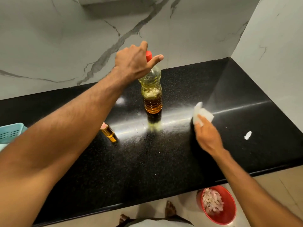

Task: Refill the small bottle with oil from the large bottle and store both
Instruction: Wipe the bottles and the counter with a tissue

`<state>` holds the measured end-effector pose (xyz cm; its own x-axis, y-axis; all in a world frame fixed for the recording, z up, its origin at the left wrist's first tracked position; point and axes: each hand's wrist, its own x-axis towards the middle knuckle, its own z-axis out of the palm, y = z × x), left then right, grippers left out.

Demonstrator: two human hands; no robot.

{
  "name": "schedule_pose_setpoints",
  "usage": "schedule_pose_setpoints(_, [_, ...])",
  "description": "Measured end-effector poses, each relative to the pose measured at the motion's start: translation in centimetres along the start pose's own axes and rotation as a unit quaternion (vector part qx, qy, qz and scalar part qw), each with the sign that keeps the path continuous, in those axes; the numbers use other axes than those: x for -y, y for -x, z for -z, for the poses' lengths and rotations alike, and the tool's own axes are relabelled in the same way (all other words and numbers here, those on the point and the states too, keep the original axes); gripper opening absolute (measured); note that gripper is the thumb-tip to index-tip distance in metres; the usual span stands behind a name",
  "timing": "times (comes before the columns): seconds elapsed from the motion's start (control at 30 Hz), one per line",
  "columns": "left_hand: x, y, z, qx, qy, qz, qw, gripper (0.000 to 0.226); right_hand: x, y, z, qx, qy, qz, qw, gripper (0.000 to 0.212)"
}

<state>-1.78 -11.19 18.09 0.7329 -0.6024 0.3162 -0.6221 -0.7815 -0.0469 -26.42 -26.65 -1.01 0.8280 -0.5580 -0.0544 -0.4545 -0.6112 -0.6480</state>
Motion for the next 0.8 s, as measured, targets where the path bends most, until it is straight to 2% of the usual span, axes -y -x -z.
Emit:
schedule_pose_setpoints(0.07, [1.0, 1.5, 0.6, 0.011, 0.042, 0.019, 0.999, 0.084, -0.1, 0.6, -3.3, 0.058, 0.138, 0.054, 0.987, 0.061])
schedule_pose_setpoints(0.13, [3.0, 4.5, 0.8, 0.024, 0.075, 0.046, 0.996, 0.084, 0.9, 1.6, -5.9, 0.061, 0.211, 0.083, 0.972, 0.059])
schedule_pose_setpoints(0.23, [6.6, 10.9, -0.6, 0.108, 0.025, 0.089, 0.99, 0.071, 3.2, 2.4, -8.2, 0.088, 0.238, 0.102, 0.962, 0.063])
schedule_pose_setpoints(0.37, [9.4, 16.5, -3.3, 0.258, -0.033, 0.125, 0.957, 0.063, 7.2, 1.1, -10.7, 0.09, 0.266, 0.138, 0.95, 0.061])
schedule_pose_setpoints(0.43, [9.7, 17.6, -4.3, 0.286, -0.023, 0.131, 0.949, 0.054, 9.6, 1.7, -12.1, 0.109, 0.282, 0.169, 0.938, 0.067])
schedule_pose_setpoints(0.57, [10.4, 18.9, -5.5, 0.274, -0.005, 0.12, 0.954, 0.027, 10.5, 6.9, -13.3, 0.174, 0.271, 0.233, 0.918, 0.064])
schedule_pose_setpoints(0.63, [10.9, 19.3, -5.7, 0.261, 0.011, 0.107, 0.959, 0.021, 7.9, 7.4, -11.3, 0.14, 0.281, 0.2, 0.928, 0.062])
schedule_pose_setpoints(0.73, [11.6, 19.4, -5.6, 0.242, 0.027, 0.098, 0.965, 0.017, 3.5, 4.6, -7.3, 0.062, 0.33, 0.09, 0.937, 0.059])
schedule_pose_setpoints(0.8, [12.0, 19.2, -5.5, 0.233, 0.037, 0.104, 0.966, 0.016, 2.9, 2.1, -6.2, 0.065, 0.331, 0.037, 0.941, 0.056])
